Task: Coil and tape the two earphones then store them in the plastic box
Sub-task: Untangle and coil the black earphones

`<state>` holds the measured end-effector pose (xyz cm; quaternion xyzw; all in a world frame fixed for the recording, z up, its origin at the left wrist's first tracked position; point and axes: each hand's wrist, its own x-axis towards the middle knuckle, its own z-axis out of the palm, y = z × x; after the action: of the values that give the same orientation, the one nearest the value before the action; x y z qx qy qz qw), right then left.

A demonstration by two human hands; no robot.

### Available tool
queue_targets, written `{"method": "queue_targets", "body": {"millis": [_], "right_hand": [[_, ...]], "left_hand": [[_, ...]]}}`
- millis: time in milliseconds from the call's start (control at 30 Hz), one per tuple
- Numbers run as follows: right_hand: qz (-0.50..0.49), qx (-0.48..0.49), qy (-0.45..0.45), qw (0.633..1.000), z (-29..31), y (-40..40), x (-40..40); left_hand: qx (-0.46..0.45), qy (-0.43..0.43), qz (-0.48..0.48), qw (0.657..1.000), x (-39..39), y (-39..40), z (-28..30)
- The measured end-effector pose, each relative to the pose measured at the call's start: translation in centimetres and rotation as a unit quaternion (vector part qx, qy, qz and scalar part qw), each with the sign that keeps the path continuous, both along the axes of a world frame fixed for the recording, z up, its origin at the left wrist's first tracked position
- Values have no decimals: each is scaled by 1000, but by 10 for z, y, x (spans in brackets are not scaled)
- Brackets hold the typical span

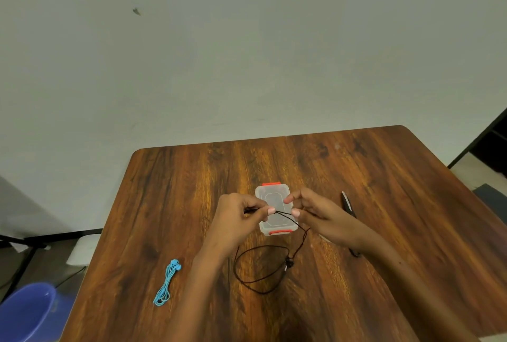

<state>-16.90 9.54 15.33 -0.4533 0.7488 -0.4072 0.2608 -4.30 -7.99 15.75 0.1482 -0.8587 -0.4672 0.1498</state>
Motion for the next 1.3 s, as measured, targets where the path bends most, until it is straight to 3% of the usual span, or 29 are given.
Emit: {"method": "queue_targets", "body": {"millis": [500,700,1300], "right_hand": [[-40,122,40,991,-36,8,-5],[-109,18,-30,993,-41,-9,12],[-112,-24,211,971,-41,-23,16]], "left_hand": [[-12,-43,-37,998,-5,-1,-8],[-8,-42,-53,998,-6,5,-15],[-3,-49,-47,998,-6,-7,-13]]}}
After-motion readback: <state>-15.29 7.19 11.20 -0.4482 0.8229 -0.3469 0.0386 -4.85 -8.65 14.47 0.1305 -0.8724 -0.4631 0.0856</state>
